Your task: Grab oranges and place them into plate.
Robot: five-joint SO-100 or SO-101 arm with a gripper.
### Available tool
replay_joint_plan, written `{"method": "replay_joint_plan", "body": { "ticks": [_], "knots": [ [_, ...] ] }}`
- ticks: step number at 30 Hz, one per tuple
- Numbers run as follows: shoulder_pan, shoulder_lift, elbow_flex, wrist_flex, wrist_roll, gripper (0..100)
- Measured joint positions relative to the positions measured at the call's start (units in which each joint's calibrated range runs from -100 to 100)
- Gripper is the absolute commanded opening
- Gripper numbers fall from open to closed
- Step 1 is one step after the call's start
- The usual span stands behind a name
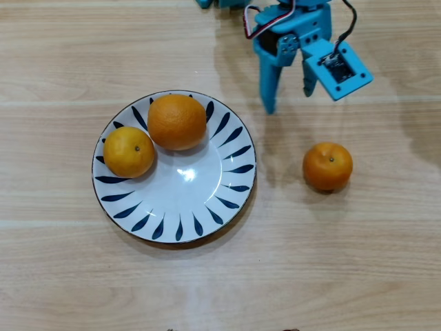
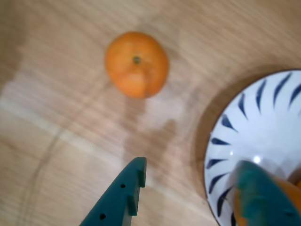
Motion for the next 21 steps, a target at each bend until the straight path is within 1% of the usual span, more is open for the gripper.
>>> {"method": "replay_joint_plan", "body": {
  "ticks": [2, 4, 7, 9, 12, 14, 17, 19, 21],
  "knots": [
    [-3.6, 0.0, 0.0, 0.0, -0.1, 4],
    [-6.8, 0.0, -0.9, 0.0, -0.8, 4],
    [-10.4, 0.1, -4.5, 0.0, -4.2, 4],
    [-12.5, 1.7, -8.4, 0.0, -5.5, 4],
    [-13.0, 6.4, -16.4, 1.1, -6.1, 4],
    [-12.4, 10.5, -23.7, 4.7, -6.2, 4],
    [-12.2, 17.4, -37.4, 13.2, -6.3, 4],
    [-11.0, 22.6, -47.0, 18.8, -6.3, 4],
    [-8.9, 28.1, -55.3, 22.0, -5.7, 4]
  ]
}}
